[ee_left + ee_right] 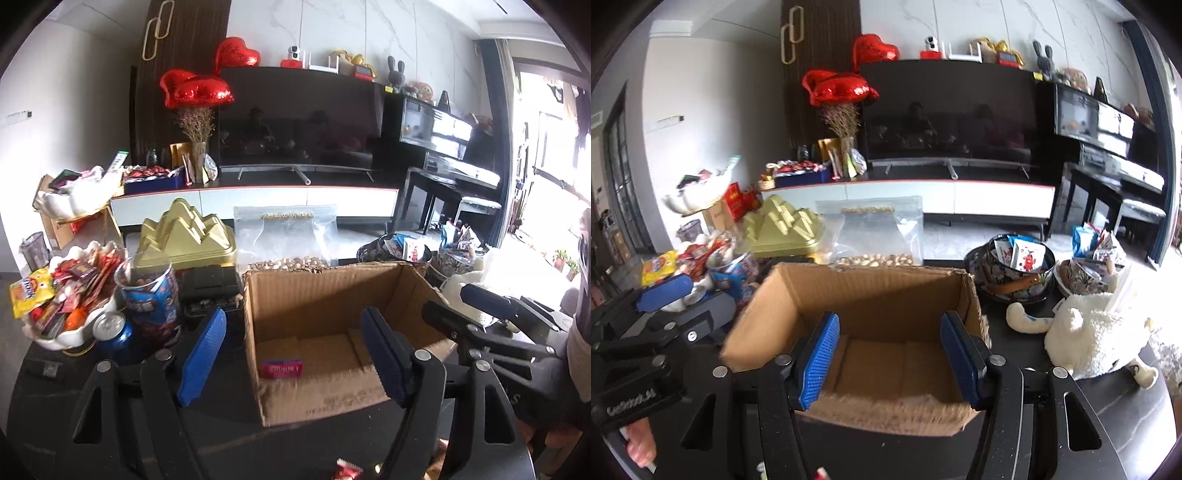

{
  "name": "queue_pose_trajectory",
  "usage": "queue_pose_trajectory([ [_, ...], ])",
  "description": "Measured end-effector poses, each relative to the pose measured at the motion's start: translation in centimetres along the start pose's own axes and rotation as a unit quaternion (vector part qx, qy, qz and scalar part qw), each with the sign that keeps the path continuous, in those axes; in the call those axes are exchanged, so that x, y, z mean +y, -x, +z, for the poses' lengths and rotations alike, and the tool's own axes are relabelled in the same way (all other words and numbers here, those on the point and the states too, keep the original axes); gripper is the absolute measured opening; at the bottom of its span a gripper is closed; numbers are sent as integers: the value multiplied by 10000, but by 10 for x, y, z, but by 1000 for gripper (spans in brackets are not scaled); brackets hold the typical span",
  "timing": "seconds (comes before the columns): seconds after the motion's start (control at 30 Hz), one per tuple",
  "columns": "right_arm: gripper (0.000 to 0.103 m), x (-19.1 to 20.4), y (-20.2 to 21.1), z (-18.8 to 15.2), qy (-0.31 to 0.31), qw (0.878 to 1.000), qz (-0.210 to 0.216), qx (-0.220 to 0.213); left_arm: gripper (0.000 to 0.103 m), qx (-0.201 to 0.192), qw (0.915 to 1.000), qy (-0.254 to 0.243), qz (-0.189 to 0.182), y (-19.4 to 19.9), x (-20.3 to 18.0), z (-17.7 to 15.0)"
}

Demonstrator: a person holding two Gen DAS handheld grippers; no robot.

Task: Organize snacks
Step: 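Move both tools back from the box toward the snack pile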

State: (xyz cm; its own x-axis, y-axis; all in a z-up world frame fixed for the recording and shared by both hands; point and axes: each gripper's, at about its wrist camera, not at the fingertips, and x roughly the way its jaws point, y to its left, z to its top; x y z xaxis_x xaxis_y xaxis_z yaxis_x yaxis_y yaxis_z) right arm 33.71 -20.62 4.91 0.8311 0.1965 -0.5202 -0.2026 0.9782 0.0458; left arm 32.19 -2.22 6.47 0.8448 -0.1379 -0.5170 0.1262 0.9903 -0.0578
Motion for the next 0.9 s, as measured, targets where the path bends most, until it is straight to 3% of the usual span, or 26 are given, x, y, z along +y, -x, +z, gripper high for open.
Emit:
queue_pose_trajectory([
  [0.43,59,18,84,-26,239,9982,425,-358,82,-259,9992,-305,84,87,-18,-28],
  [0.9,58,24,122,-79,600,9947,788,-282,82,276,9985,-479,8,116,-41,-101],
])
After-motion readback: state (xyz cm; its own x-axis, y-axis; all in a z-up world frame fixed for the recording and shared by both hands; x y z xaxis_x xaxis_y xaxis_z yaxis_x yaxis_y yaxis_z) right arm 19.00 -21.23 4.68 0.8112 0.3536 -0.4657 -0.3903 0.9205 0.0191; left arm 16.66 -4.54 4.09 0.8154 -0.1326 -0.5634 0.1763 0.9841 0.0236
